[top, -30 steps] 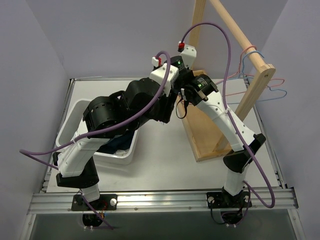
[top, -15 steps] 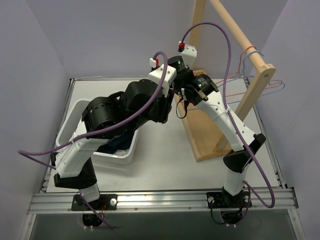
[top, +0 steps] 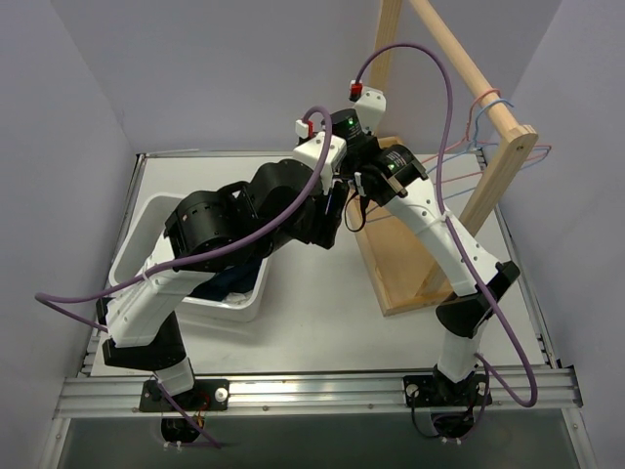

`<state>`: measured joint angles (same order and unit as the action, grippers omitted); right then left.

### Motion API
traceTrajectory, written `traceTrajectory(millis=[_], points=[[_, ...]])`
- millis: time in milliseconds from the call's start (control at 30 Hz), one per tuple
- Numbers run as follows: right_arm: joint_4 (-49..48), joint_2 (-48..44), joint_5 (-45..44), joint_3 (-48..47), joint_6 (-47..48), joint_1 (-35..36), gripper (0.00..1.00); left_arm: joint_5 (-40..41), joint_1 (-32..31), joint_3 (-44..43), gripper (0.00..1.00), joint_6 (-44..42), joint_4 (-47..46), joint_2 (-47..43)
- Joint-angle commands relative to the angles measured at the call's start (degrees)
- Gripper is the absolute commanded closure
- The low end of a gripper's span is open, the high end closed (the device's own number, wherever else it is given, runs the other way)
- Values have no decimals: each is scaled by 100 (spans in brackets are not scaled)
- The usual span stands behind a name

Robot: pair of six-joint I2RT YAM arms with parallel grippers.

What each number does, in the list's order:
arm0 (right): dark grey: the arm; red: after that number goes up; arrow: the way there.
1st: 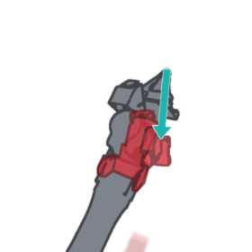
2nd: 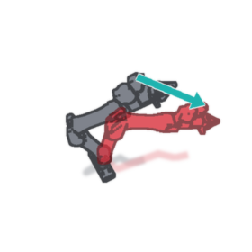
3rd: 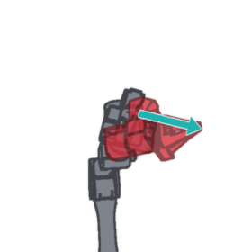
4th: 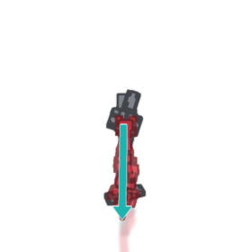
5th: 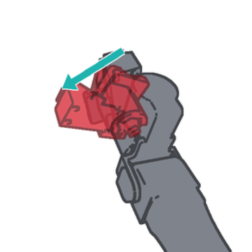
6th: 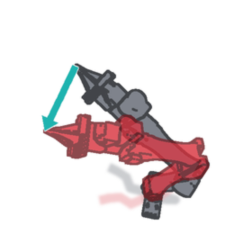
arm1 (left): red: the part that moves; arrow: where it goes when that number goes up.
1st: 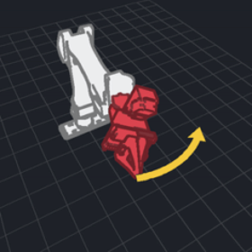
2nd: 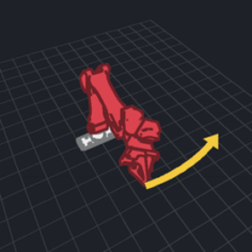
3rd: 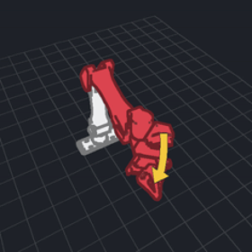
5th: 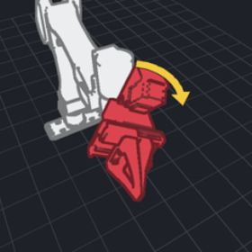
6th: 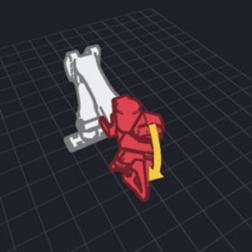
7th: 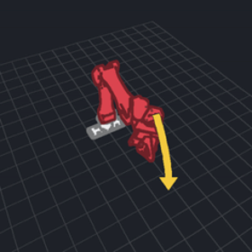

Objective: Remove the skirt from the hanger

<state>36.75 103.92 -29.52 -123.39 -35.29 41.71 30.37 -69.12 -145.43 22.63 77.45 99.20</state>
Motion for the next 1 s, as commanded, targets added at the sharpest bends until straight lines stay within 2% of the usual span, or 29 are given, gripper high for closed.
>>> traceTrajectory(millis=[0,167,200,233,300,367,400,433,500,533,700,833,933,967], points=[[-1,-82,-256,-290,31,30,100,13,13,84,35,22,1782,-278],[7,-91,-204,-334,22,30,100,13,22,409,58,31,1782,-374],[16,-100,-177,-334,22,30,100,39,30,427,71,39,1782,-392],[16,-109,-160,-334,22,30,100,65,39,427,78,48,1782,-410],[-1,-144,-90,-317,109,38,100,135,83,349,97,13,1782,-428],[-89,-179,85,-247,223,47,96,180,127,261,98,-57,1774,-445],[-115,-222,313,-238,285,39,87,206,188,217,98,-92,1782,-436],[-159,-249,472,-194,399,30,61,232,223,155,98,-118,1782,-445],[-186,-363,753,-133,461,39,43,250,390,155,98,-171,1748,-533],[-177,-407,815,-98,435,39,31,224,452,198,98,-198,1712,-568],[51,-706,1062,35,417,39,0,-171,1040,514,98,-479,1283,-998],[-1,-1092,1439,140,435,39,0,-601,1576,691,98,-760,1124,-1122],[-124,-1488,2009,202,356,39,0,-891,1910,814,98,-953,896,-1157],[-185,-1689,2481,193,356,47,0,-1014,2068,840,98,-1093,782,-1174]])
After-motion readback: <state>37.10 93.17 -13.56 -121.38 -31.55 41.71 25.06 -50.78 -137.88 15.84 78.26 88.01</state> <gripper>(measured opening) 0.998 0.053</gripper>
